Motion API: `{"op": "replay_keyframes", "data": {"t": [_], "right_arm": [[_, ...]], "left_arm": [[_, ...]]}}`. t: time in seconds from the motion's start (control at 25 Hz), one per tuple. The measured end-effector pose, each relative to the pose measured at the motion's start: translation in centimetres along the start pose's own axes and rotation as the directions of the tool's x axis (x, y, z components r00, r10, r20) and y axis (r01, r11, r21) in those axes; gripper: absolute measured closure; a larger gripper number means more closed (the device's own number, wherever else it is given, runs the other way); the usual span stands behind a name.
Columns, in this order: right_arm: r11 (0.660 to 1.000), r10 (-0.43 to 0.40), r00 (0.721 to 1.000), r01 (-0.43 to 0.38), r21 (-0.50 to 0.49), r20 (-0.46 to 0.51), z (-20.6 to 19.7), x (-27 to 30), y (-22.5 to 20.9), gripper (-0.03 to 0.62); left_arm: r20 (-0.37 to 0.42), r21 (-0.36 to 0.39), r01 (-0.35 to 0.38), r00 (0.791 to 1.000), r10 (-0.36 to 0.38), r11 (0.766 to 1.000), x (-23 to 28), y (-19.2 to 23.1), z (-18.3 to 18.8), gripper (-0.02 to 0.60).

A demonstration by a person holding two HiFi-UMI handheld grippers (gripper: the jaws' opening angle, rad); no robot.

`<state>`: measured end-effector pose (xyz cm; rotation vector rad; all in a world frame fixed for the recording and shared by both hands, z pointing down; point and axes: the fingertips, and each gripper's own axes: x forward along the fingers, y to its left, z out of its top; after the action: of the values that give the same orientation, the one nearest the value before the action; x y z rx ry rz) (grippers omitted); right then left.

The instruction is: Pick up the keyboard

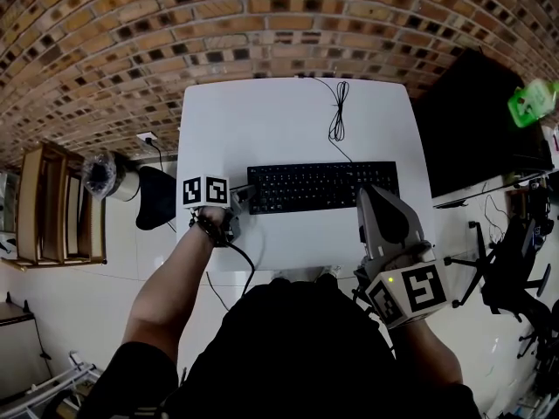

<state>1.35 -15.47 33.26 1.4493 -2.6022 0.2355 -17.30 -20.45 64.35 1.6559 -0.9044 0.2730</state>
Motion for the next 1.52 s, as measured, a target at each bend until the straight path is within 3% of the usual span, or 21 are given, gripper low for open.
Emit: {"op": "replay_keyframes", "data": {"t": [0.48,0.88,1.12,1.24,1.32,1.4,1.52], "right_arm": [[0.985,0.028,0.996,-0.013,0.173,-0.085,-5.0,-0.6,-2.1,0.592],[0.970,0.030,0.987,0.010,0.241,-0.161,-9.0,-1.3,-3.6,0.592],[0.934,0.048,0.977,0.030,0.356,-0.206,-12.0,-1.3,-4.7,0.592],[0.873,0.069,0.972,0.050,0.485,-0.223,-14.2,-1.0,-5.3,0.578],[0.813,0.083,0.971,0.064,0.579,-0.223,-15.9,-0.8,-5.9,0.507],[0.724,0.097,0.971,0.081,0.685,-0.218,-17.9,-0.5,-6.5,0.450],[0.550,0.103,0.976,0.105,0.829,-0.192,-21.0,0.2,-7.4,0.346]], "left_arm": [[0.034,0.019,0.025,0.999,-0.025,1.000,-3.7,-5.5,0.8,0.506],[0.050,0.022,0.038,0.998,-0.039,0.999,-4.8,-7.7,1.3,0.512],[0.055,0.018,0.042,0.998,-0.043,0.999,-5.0,-8.0,1.4,0.514],[0.055,0.015,0.042,0.998,-0.043,0.999,-5.1,-8.0,1.5,0.514],[0.053,0.014,0.043,0.998,-0.044,0.999,-5.2,-8.1,1.6,0.514],[0.053,0.014,0.045,0.998,-0.045,0.999,-5.2,-8.3,1.7,0.514],[0.053,0.017,0.045,0.998,-0.046,0.999,-5.3,-8.5,1.8,0.514]]}}
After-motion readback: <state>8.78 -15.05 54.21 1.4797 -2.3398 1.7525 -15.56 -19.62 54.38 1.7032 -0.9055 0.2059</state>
